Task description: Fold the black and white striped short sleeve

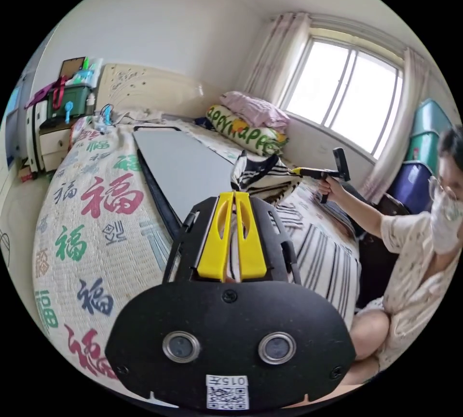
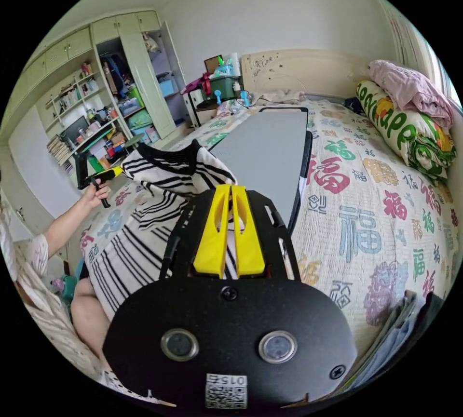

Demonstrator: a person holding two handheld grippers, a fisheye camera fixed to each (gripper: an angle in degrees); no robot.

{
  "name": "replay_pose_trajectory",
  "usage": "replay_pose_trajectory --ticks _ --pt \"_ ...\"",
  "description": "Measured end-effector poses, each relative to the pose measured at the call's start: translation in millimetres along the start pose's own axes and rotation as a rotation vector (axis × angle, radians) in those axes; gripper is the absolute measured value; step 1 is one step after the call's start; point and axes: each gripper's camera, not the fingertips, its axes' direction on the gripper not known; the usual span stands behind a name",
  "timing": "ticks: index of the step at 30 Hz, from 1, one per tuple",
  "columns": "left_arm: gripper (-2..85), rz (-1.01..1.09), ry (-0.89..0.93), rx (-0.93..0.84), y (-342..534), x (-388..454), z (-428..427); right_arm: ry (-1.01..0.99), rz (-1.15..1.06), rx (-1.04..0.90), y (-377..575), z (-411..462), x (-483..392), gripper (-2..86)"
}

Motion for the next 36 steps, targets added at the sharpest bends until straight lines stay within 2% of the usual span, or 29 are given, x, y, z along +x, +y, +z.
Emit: replay_pose_trajectory --ticks 2,5,7,11,14,16,18,21,26,33,36 --pt "-0.3 0.045 0.033 -0.011 40.0 42.4 -39.1 -0.028 -0.037 0.008 65.9 -71.5 -25.4 -0.8" --pt "-0.4 0.091 0.082 -0.048 128.9 111.3 -92.2 -0.099 -0.026 -0.038 168.1 -127.7 -48.9 -0.8" --pt "-0.3 0.089 0.126 -0.088 207.7 158.0 -114.9 -0.113 0.003 -0.091 228.7 -139.6 -61.8 -0.8" --pt "-0.3 0.084 0.118 -0.196 290.7 209.7 -114.8 -0.097 0.043 -0.143 297.8 -153.5 -80.2 -0.5" --pt "-0.1 0.033 0.091 -0.074 314.5 227.5 -142.5 -0.131 0.01 -0.11 295.7 -174.2 -82.5 0.5" --pt "0.5 -0.04 -0.019 -0.011 323.8 229.9 -163.2 -0.069 -0.059 -0.229 290.8 -166.0 -82.0 1.9" --pt "1.6 -0.119 -0.039 0.025 330.5 223.4 -174.1 0.038 -0.055 -0.322 285.6 -160.6 -70.1 4.5" --pt "5.7 -0.299 -0.058 -0.005 331.2 197.6 -170.8 0.024 0.041 -0.274 267.1 -178.5 -25.6 7.0" --pt "9.4 -0.458 -0.151 -0.061 301.1 153.9 -124.2 -0.103 0.351 -0.071 202.8 -177.1 85.5 12.3" --pt "11.5 -0.713 -0.159 -0.005 269.5 57.0 -27.3 -0.161 0.494 -0.124 122.3 -92.0 176.9 13.9" --pt "12.2 -0.803 -0.128 -0.073 268.9 14.8 13.5 -0.176 0.525 -0.174 100.8 -54.6 215.5 13.1"
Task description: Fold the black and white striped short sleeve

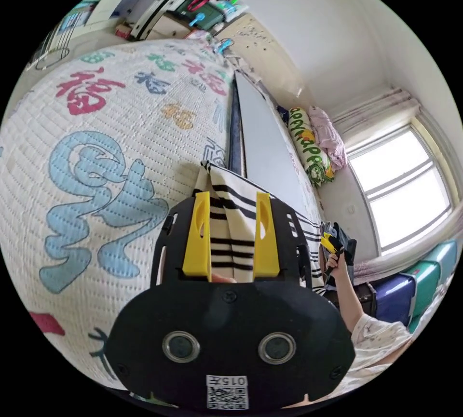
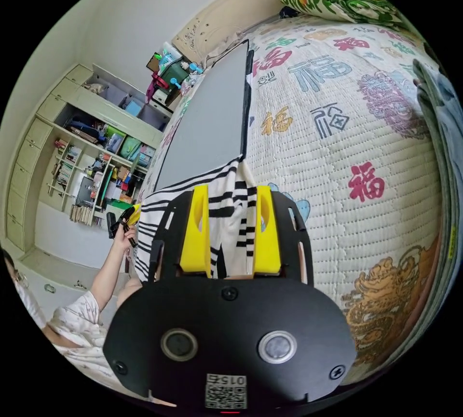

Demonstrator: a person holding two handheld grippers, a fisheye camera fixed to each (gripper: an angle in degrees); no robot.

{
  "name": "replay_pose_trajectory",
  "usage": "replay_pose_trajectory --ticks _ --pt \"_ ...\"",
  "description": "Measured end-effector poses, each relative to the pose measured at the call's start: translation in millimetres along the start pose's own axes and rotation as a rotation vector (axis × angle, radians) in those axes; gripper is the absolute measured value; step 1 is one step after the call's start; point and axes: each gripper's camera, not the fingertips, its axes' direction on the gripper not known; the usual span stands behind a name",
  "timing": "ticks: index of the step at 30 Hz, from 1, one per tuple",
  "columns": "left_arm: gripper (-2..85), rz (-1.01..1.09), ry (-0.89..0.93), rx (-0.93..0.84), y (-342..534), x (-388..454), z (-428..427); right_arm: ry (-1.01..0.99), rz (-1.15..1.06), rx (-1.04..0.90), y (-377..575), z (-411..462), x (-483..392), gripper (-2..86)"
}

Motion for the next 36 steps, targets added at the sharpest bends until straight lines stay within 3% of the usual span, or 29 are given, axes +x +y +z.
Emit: replay_pose_trajectory --ticks 4,10,17,20,22,25,29,32,36 --pt "5.3 0.069 0.025 -0.063 -24.4 2.4 36.2 -0.081 0.01 -0.017 -45.0 18.9 31.9 4.6" --pt "0.2 0.143 0.035 -0.027 -43.9 12.4 34.8 0.048 -0.019 0.051 -96.5 24.9 63.4 0.4" --pt "1.1 0.156 0.013 0.043 -76.9 22.8 32.9 0.243 -0.088 0.082 -156.2 71.0 90.9 0.6" --pt "4.7 0.178 -0.044 -0.009 -79.7 21.4 43.4 0.424 -0.124 0.084 -152.3 72.7 110.0 4.8" --pt "8.1 0.162 -0.04 -0.03 -75.9 5.3 45.0 0.435 -0.194 0.118 -130.9 65.5 112.6 5.7" --pt "8.8 0.143 -0.051 0.026 -67.3 -14.9 30.6 0.3 -0.477 0.101 -65.1 76.9 80.7 7.7" --pt "9.4 0.133 -0.024 0.02 -65.4 -31.2 31.1 0.043 -0.791 -0.126 41.4 146.0 19.2 12.5" --pt "9.7 0.082 0.05 0.024 -63.5 -49.3 32.1 -0.226 -0.837 -0.172 93.2 189.4 4.1 11.6" --pt "9.6 0.052 0.103 0.029 -62.6 -67.9 25.2 -0.285 -0.85 -0.274 127.1 251.3 5.6 11.4"
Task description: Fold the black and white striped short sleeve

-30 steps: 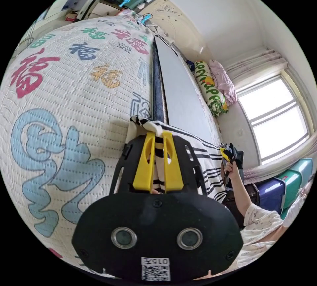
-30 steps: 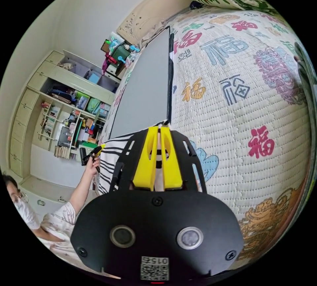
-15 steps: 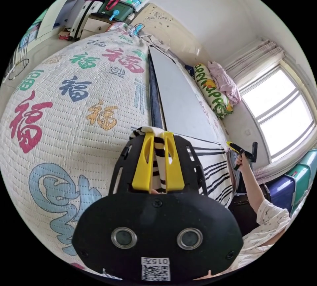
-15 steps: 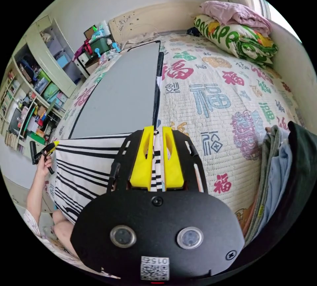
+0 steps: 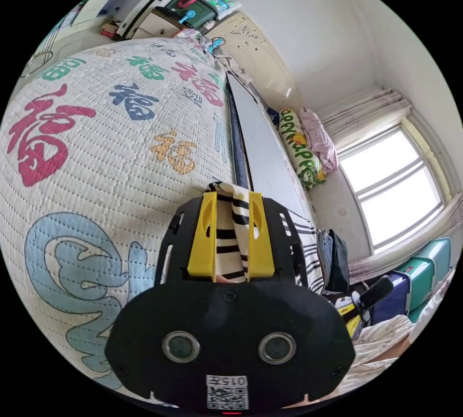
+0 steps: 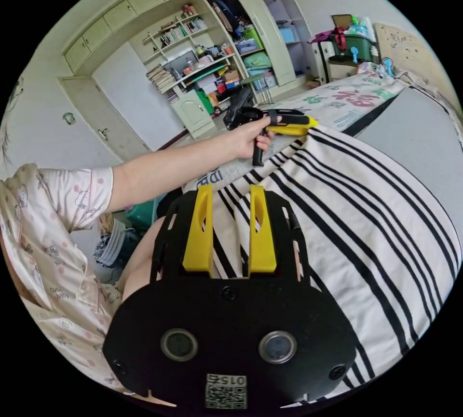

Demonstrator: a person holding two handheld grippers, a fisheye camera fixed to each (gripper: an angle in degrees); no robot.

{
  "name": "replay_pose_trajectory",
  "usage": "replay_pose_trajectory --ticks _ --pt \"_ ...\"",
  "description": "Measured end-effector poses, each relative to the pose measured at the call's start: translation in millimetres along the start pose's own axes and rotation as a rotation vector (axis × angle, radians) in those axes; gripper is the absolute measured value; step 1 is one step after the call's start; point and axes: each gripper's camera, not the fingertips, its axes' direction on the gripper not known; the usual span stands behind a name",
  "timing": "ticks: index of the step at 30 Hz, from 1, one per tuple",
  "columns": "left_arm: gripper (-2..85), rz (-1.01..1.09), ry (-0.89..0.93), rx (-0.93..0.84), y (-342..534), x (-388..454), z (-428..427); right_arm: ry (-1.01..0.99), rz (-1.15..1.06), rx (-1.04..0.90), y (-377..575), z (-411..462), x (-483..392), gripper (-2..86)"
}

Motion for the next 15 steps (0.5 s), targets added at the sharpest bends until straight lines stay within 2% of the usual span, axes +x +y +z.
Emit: replay_pose_trajectory --ticks 7,10,15 --pt "7.8 -0.015 0.08 -0.013 -4.4 -25.6 -5.1 0.208 -0.019 -0.238 54.1 71.9 38.4 8.5" --pt "6.9 -0.023 0.108 0.001 -7.7 -34.9 -13.8 0.18 0.004 -0.253 75.7 67.9 58.0 2.8" --pt "5.0 -0.008 0.093 -0.002 -18.0 -31.8 -27.8 0.198 -0.073 -0.234 112.8 52.3 55.8 1.1"
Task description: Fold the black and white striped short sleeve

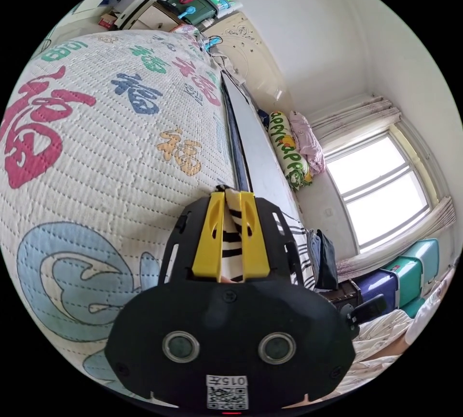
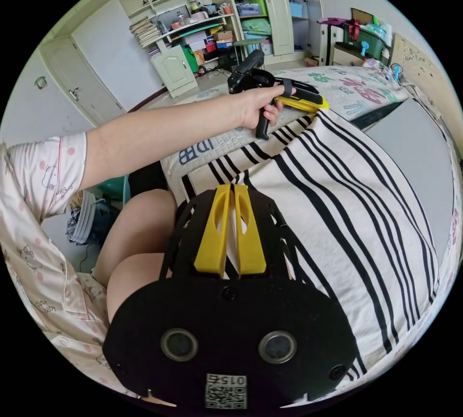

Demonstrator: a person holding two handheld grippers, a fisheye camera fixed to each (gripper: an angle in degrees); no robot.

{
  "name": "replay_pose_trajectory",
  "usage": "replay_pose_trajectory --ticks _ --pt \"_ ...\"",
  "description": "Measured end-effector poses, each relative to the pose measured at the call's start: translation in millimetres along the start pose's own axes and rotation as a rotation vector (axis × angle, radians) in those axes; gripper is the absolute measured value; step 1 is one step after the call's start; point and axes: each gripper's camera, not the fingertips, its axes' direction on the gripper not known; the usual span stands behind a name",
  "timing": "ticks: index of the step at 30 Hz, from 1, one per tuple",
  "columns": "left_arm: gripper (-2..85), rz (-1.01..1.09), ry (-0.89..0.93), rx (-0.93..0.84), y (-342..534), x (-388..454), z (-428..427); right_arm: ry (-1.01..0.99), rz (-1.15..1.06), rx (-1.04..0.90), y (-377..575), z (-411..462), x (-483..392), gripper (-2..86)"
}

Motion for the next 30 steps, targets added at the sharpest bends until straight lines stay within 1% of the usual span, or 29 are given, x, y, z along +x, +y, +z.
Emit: replay_pose_trajectory --ticks 3,4,8,10,11,13,14,16,17,18,19,21,23,25,28,30 --pt "1.5 -0.014 0.02 0.009 -5.7 0.1 -8.8 0.028 -0.006 -0.034 20.7 19.5 7.6 1.4" --pt "0.8 -0.013 -0.003 0.008 -7.8 2.4 -12.3 0.029 0.012 -0.039 28.8 27.4 13.9 1.8" --pt "0.8 0.026 -0.118 0.011 -14.8 23.2 -21.1 0.04 0.036 -0.038 50.7 41.5 25.2 4.6" --pt "3.3 0.027 -0.155 0.006 -20.6 37.2 -29.6 0.026 -0.006 -0.03 59.8 33.5 27.7 5.3" --pt "4.7 0.015 -0.141 0.023 -19.7 40.8 -36.7 -0.002 -0.035 0.001 69.5 18.5 31.5 5.5" --pt "8.0 0.032 0.016 0.127 -1.4 64.4 -80.8 -0.05 -0.036 0.052 89.8 -11.5 46.1 5.7" --pt "8.1 0.054 0.038 0.136 5.2 73.8 -92.6 -0.076 -0.024 0.079 107.0 -32.1 59.4 6.1" --pt "8.6 0.186 0.082 0.115 39.0 119.0 -133.5 -0.084 0.004 0.112 137.0 -58.5 79.6 7.2" --pt "8.7 0.219 0.09 0.097 48.8 130.2 -141.2 -0.065 0.024 0.113 157.2 -70.1 90.4 8.0" --pt "9.3 0.275 0.089 0.056 69.5 150.8 -154.0 -0.055 0.033 0.111 166.5 -74.0 94.4 8.4" --pt "9.7 0.304 0.061 0.025 91.7 166.6 -164.4 -0.043 0.056 0.11 183.2 -78.4 99.9 8.7" --pt "10.2 0.275 -0.021 0.021 124.2 178.9 -176.6 -0.054 0.097 0.124 199.8 -76.4 100.7 9.1" --pt "10.4 0.247 -0.092 0.021 149.4 184.6 -181.5 -0.072 0.081 0.14 203.6 -56.2 81.8 9.6" --pt "10.7 0.216 -0.139 -0.04 167.6 186.5 -175.7 -0.047 0.058 0.111 197.4 -30.4 63.9 10.3" --pt "11.0 0.202 -0.121 -0.086 161.8 196.0 -178.2 0.014 0.042 0.035 185.4 10.3 45.1 10.0" --pt "11.4 0.183 -0.232 -0.11 153.4 208.0 -180.7 0.047 0.068 0.03 181.0 22.2 39.7 8.6"
